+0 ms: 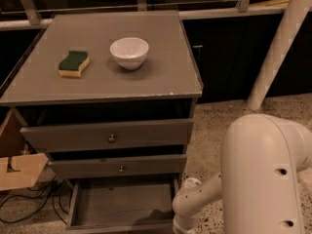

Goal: Close bottom drawer

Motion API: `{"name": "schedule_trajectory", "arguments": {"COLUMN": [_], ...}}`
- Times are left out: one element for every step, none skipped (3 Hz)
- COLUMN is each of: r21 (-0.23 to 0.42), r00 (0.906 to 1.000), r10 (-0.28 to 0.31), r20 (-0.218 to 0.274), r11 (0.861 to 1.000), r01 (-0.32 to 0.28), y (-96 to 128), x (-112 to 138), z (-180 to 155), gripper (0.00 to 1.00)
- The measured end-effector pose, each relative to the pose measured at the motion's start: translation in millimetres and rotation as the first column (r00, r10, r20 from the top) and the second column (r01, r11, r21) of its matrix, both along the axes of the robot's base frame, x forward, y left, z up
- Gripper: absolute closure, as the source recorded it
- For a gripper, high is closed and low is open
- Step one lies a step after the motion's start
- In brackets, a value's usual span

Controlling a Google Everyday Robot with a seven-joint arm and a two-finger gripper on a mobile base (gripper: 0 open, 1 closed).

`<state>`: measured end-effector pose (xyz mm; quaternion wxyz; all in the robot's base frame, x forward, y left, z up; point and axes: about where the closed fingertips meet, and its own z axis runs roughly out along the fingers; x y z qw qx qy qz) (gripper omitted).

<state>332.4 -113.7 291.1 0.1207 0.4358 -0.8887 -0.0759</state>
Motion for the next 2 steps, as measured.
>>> {"name": "schedule_trajectory", "arguments": {"r21": [0.003,0.043], "r00": [0.9999,0.9992], "r10": [0.001,-0.040], "r20": [-0.011,-0.003], "r11": [1.000,0.998], "r01": [-0.001,0.040], "y": [0.4,6.5], "x": [-2.3,3.4], "z": [-2.8,-26.4], "gripper": [1.00,1.00]}}
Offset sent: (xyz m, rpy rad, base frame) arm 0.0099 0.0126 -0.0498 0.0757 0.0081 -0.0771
